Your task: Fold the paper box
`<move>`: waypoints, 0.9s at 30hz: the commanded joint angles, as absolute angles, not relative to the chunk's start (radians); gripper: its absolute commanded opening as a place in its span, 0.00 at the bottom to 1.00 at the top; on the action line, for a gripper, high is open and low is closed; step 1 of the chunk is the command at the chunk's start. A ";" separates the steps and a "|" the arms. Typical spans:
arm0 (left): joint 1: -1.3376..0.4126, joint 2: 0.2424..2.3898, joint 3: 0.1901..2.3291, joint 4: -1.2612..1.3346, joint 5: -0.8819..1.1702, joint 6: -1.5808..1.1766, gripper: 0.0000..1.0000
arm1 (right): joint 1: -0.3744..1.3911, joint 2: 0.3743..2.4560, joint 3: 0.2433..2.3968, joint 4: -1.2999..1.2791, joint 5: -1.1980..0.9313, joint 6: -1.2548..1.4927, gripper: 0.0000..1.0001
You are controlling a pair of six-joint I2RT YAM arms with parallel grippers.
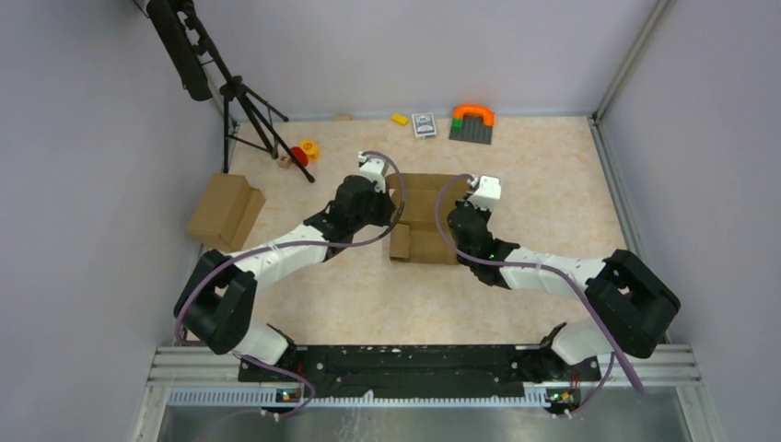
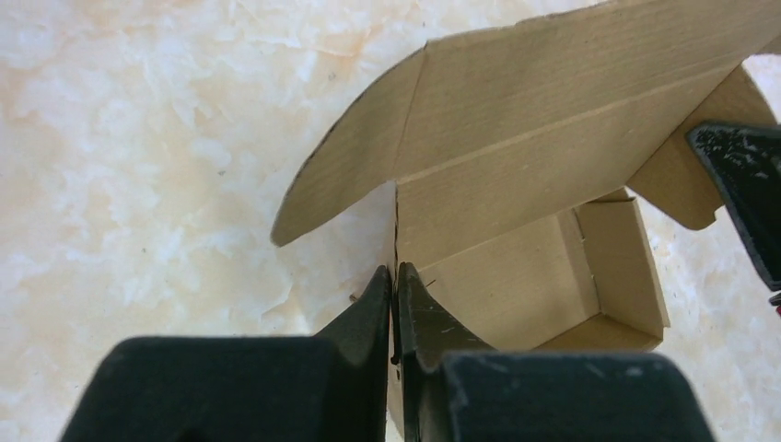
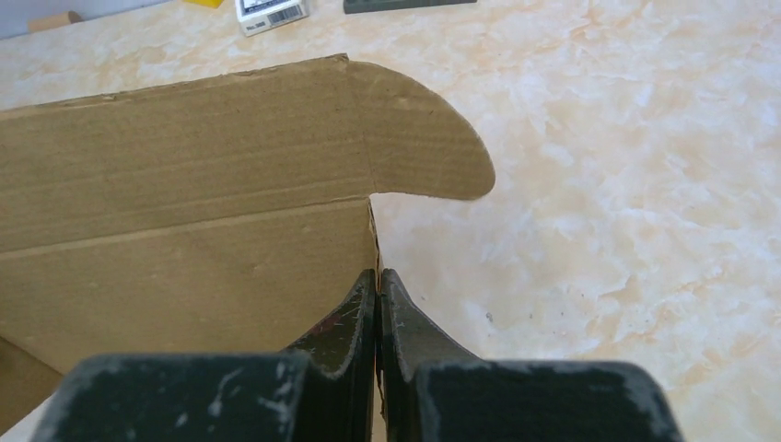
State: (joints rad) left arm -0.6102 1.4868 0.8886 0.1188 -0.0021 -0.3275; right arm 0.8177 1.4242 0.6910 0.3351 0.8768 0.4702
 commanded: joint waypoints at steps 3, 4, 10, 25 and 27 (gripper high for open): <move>-0.640 1.463 0.837 0.383 -0.116 -0.354 0.00 | 0.842 1.433 0.585 0.741 0.836 0.369 0.00; -0.640 1.470 0.830 0.406 -0.124 -0.353 0.00 | 0.842 1.446 0.569 0.827 0.833 0.343 0.00; -0.640 1.494 0.761 0.528 -0.147 -0.335 0.00 | 0.842 1.525 0.592 0.883 0.828 0.302 0.00; -0.713 1.502 0.629 0.648 -0.213 -0.424 0.00 | 0.900 1.589 0.569 0.922 0.889 0.267 0.00; -0.720 1.507 0.664 0.573 -0.222 -0.484 0.00 | 0.907 1.591 0.567 0.929 0.901 0.260 0.00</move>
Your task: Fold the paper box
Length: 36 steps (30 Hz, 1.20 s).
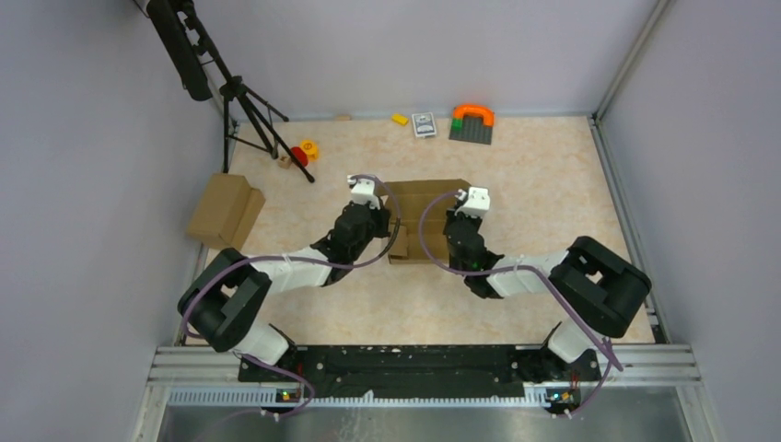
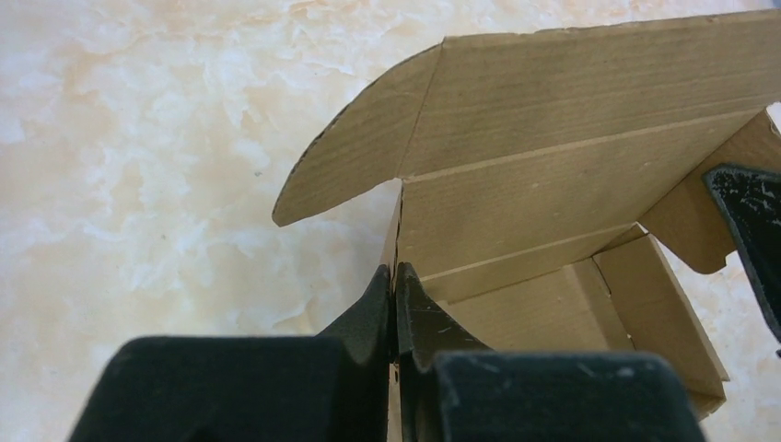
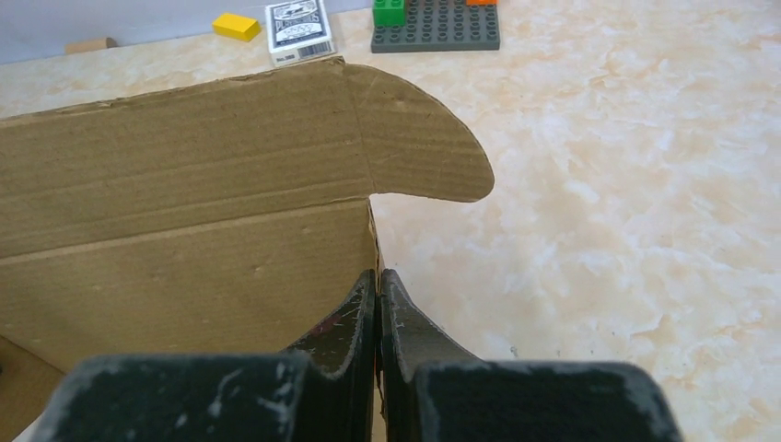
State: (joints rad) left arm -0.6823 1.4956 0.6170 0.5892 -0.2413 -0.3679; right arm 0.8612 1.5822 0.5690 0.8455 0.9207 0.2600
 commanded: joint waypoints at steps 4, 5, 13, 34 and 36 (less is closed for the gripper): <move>-0.753 1.509 0.662 0.581 -0.274 -0.535 0.00 | 0.914 1.581 0.557 0.936 0.913 0.266 0.00; -0.764 1.511 0.656 0.594 -0.300 -0.536 0.00 | 0.915 1.574 0.549 0.937 0.911 0.274 0.00; -0.890 1.563 0.631 0.682 -0.549 -0.448 0.00 | 0.916 1.496 0.470 0.950 0.883 0.273 0.08; -1.036 1.554 0.535 0.781 -0.677 -0.425 0.00 | 0.927 1.268 0.378 0.633 0.816 0.473 0.04; -1.055 1.563 0.526 0.802 -0.711 -0.405 0.00 | 0.926 1.256 0.368 0.619 0.806 0.482 0.06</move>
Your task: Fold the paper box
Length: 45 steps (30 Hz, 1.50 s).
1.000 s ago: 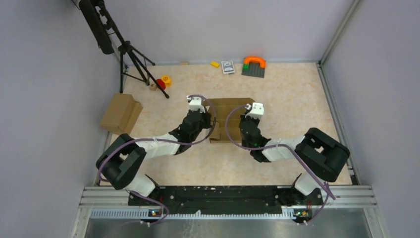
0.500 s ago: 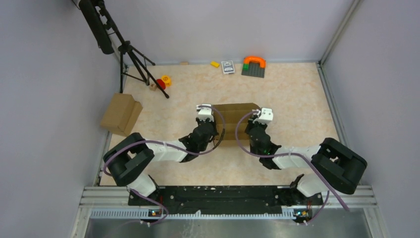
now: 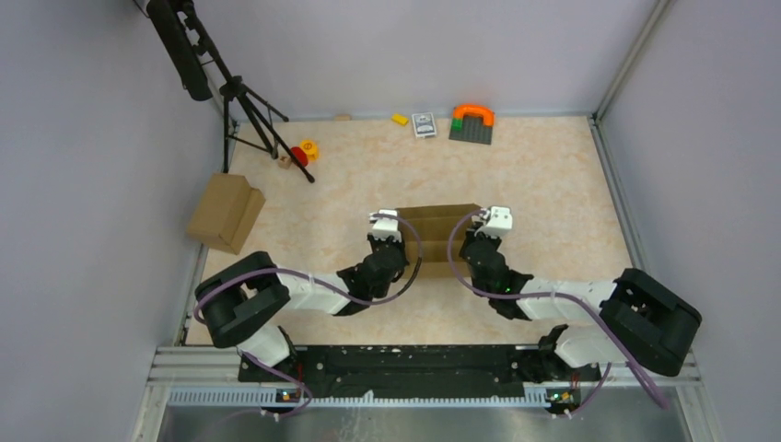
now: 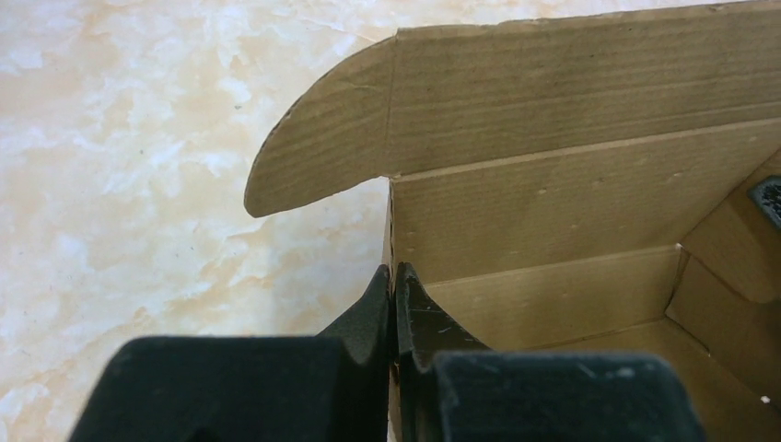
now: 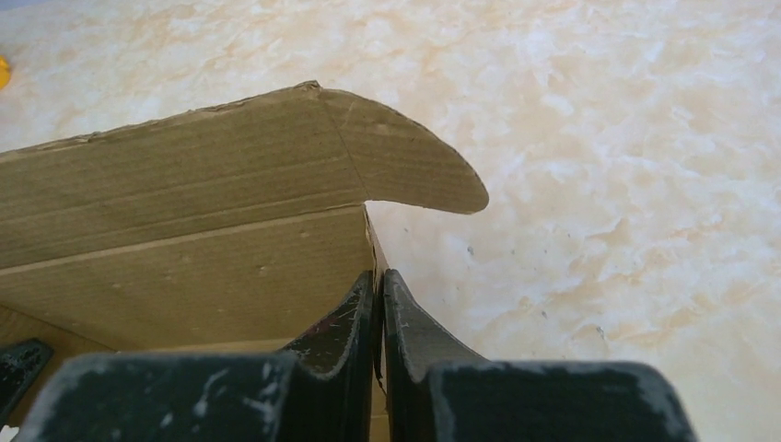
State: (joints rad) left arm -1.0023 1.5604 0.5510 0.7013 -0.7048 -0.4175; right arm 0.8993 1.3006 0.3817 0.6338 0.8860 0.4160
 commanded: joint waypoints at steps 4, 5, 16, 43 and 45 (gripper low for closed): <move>-1.067 1.573 0.549 0.754 -0.744 -0.419 0.00 | 0.926 1.228 0.388 0.535 0.814 0.502 0.10; -1.070 1.575 0.551 0.746 -0.750 -0.420 0.00 | 0.926 1.218 0.400 0.496 0.816 0.513 0.11; -1.084 1.581 0.563 0.735 -0.779 -0.400 0.00 | 0.925 1.044 0.441 0.240 0.779 0.526 0.42; -1.121 1.588 0.559 0.754 -0.824 -0.384 0.00 | 0.920 0.841 0.861 -0.490 0.473 0.208 0.85; -1.121 1.585 0.549 0.767 -0.824 -0.381 0.00 | 0.910 0.940 0.948 -0.557 0.427 0.159 0.82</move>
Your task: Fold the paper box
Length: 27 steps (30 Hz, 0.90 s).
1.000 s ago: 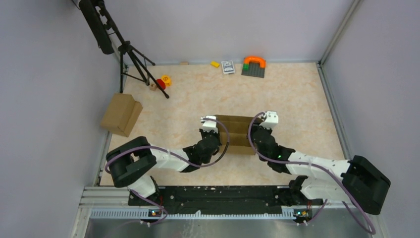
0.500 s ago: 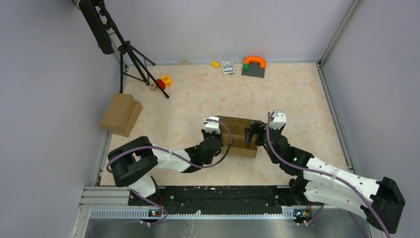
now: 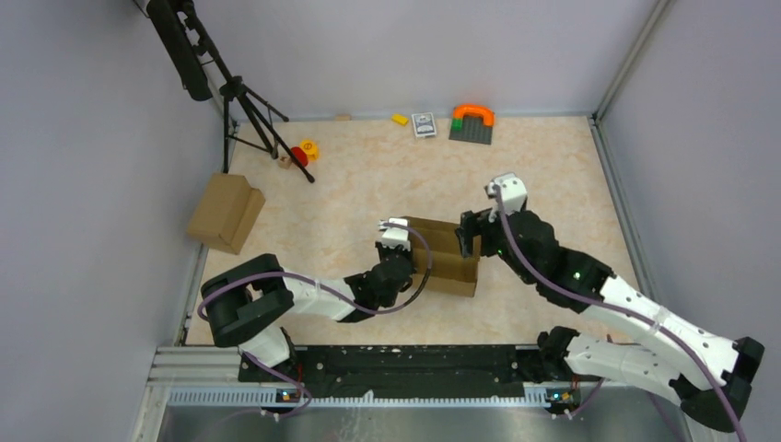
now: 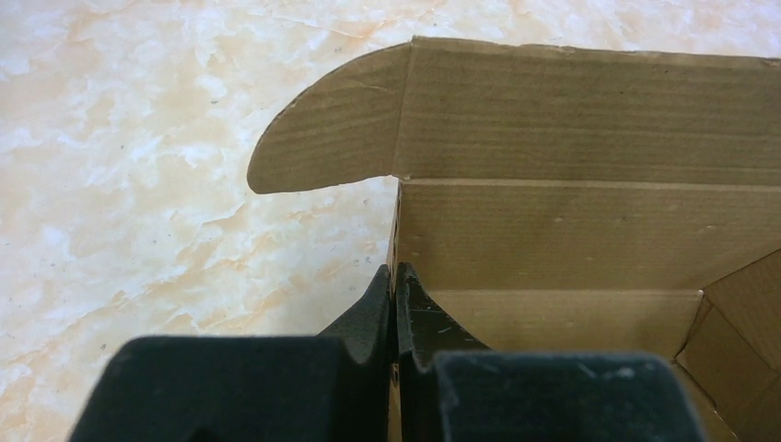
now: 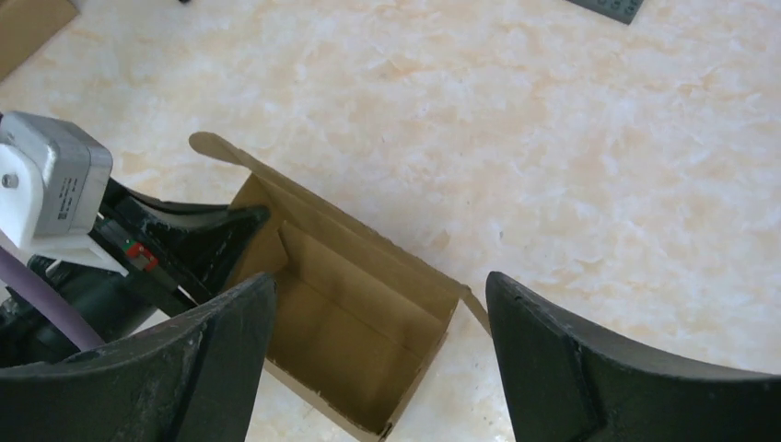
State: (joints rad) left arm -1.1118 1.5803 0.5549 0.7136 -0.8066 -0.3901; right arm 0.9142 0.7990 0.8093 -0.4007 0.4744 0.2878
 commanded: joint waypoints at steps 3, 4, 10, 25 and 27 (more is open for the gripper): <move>-1.123 1.585 0.539 0.778 -0.822 -0.377 0.00 | 0.888 1.038 1.059 -0.625 0.373 0.087 0.78; -1.123 1.584 0.536 0.778 -0.823 -0.377 0.00 | 0.877 1.052 1.075 -0.629 0.362 0.073 0.78; -1.124 1.585 0.524 0.790 -0.818 -0.377 0.00 | 0.812 1.113 1.086 -0.619 0.196 0.007 0.75; -1.132 1.591 0.513 0.825 -0.802 -0.356 0.00 | 0.812 1.269 1.131 -0.537 0.198 -0.079 0.65; -1.132 1.591 0.513 0.828 -0.797 -0.353 0.00 | 0.812 1.297 1.134 -0.544 0.181 -0.089 0.63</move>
